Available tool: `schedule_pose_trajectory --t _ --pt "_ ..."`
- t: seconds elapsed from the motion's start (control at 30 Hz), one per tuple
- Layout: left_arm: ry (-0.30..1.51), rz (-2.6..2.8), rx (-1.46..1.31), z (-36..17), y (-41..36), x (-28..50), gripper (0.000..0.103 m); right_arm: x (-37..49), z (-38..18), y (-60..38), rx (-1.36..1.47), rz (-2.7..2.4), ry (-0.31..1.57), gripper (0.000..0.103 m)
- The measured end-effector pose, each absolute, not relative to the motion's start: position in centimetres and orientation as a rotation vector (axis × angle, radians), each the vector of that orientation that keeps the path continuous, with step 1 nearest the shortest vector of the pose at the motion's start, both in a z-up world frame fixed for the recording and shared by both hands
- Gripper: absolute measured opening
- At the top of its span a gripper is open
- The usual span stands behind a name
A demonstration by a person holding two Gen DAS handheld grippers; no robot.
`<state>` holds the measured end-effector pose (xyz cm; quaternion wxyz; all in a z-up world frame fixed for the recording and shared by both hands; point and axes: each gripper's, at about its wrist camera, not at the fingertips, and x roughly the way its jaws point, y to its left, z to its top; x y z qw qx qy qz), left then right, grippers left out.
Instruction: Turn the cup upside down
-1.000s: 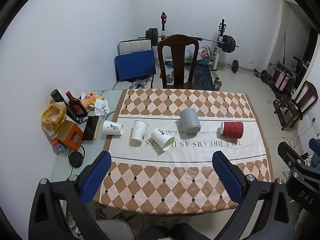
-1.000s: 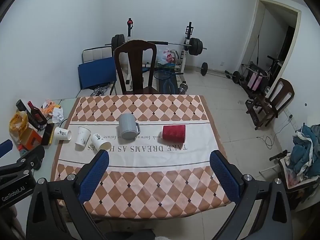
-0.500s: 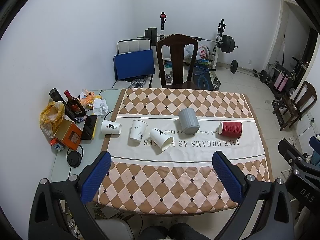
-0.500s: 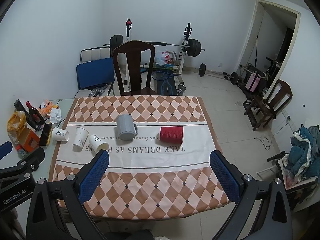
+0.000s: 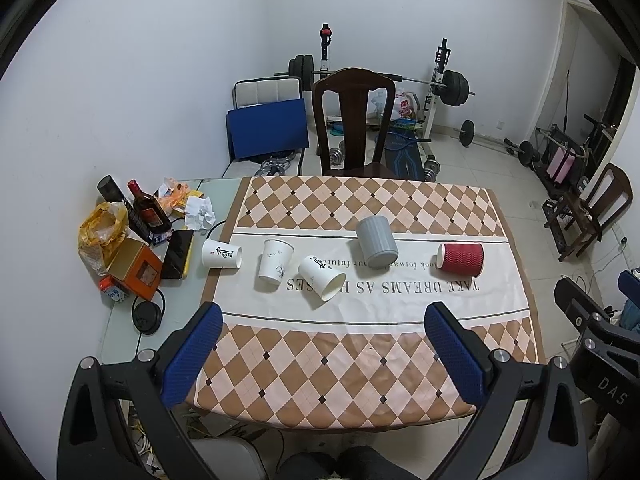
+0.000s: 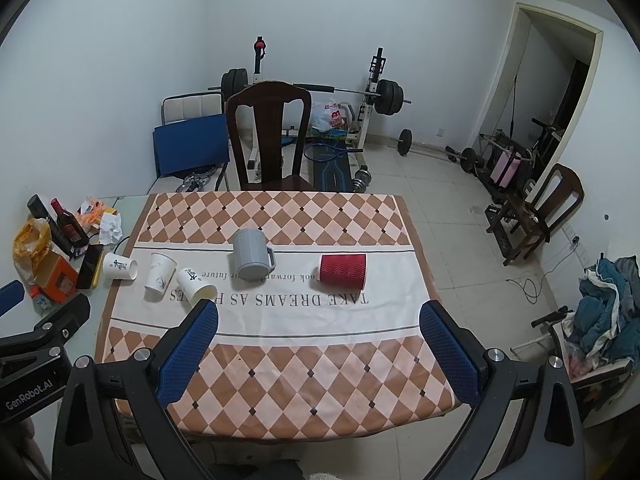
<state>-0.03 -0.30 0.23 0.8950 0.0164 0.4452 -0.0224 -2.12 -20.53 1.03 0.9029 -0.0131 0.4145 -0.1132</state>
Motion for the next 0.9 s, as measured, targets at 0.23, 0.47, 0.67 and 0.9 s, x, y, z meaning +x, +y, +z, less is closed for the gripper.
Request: schedule_pose_trajectory --t 0.23,0.47,0.67,0.9 --pt "0.921 -0.047 0.03 0.39 -0.95 0.35 0.103 -2.05 1.34 -20.63 -0.036 -0.244 0.851 0.102" --pt "0.92 -0.047 0.028 0.41 -1.1 0.43 0.103 -2.08 1.28 -20.32 -0.04 -0.243 0.848 0.102" --pt "0.92 -0.049 0.026 0.39 -1.04 0.39 0.103 -2.08 1.3 -20.26 -0.038 -0.245 0.85 0.102" --pt "0.919 -0.049 0.027 0.36 -0.97 0.32 0.103 -2.1 1.23 -20.36 -0.038 -0.244 0.848 0.102"
